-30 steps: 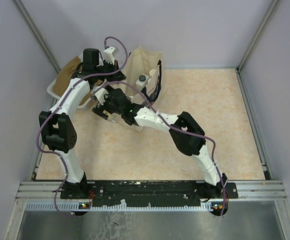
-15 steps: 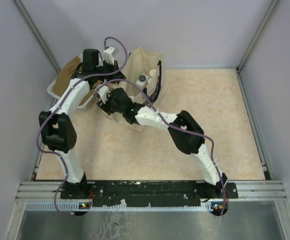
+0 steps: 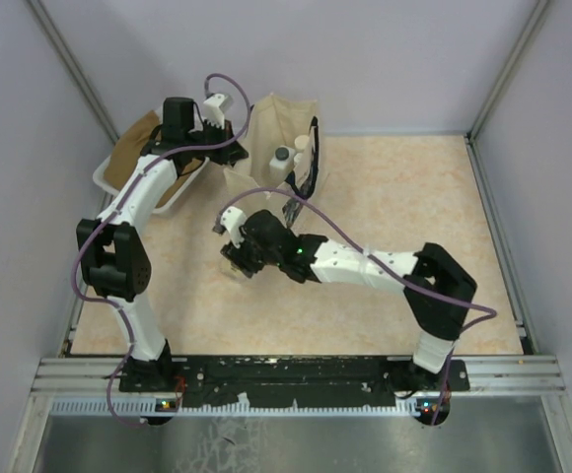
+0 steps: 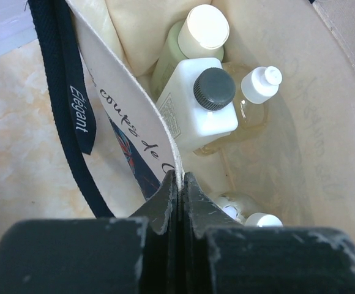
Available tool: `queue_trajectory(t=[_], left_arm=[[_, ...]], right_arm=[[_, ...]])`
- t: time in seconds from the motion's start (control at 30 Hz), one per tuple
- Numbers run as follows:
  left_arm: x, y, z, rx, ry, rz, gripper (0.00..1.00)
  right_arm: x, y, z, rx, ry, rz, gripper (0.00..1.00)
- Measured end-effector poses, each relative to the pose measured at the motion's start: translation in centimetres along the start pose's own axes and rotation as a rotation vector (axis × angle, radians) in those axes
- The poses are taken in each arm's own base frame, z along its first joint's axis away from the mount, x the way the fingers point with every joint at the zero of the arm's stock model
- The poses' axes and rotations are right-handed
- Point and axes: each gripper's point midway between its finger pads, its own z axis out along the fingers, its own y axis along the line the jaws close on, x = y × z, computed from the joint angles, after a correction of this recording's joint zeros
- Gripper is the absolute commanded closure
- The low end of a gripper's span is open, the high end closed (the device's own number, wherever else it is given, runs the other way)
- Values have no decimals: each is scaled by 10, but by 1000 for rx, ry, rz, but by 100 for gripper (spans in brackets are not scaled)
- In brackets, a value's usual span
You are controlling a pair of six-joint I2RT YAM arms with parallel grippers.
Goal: Place the personal care products into the canvas bag
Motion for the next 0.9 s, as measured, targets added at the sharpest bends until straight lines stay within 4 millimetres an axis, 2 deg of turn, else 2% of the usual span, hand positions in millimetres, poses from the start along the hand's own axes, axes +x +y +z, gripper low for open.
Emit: queue_trajectory(t=[0.1,0.17,0.3,0.4,0.47,0.67,0.77,0.9], left_arm=[[1,1,0,-1,0,-1,100],[1,1,0,-1,-1,-1,100],[2,2,0,-1,-3,-6,100],[2,0,-3,-1,-11,-7,100],[3,-3,-7,-1,-17,-6,100],[1,-13,-21,-1,-32,-2,100],[0,-15,-23,0,-36,-1,100],[0,-17,-24,1,-35,-3,100]], right_arm=[[18,21,-36,-52,66,55,100],[28,25,-57,-54,115,81,100],[30,8,-89,32,158,105,100],[19,-13,-116,133,174,101,100],[0,-28,-130,196,161,100,100],[-78,-73,-169,309,12,137,100],[-119,-101,-197,363,-67,151,100],[-172,-142,-225,442,-172,144,100]])
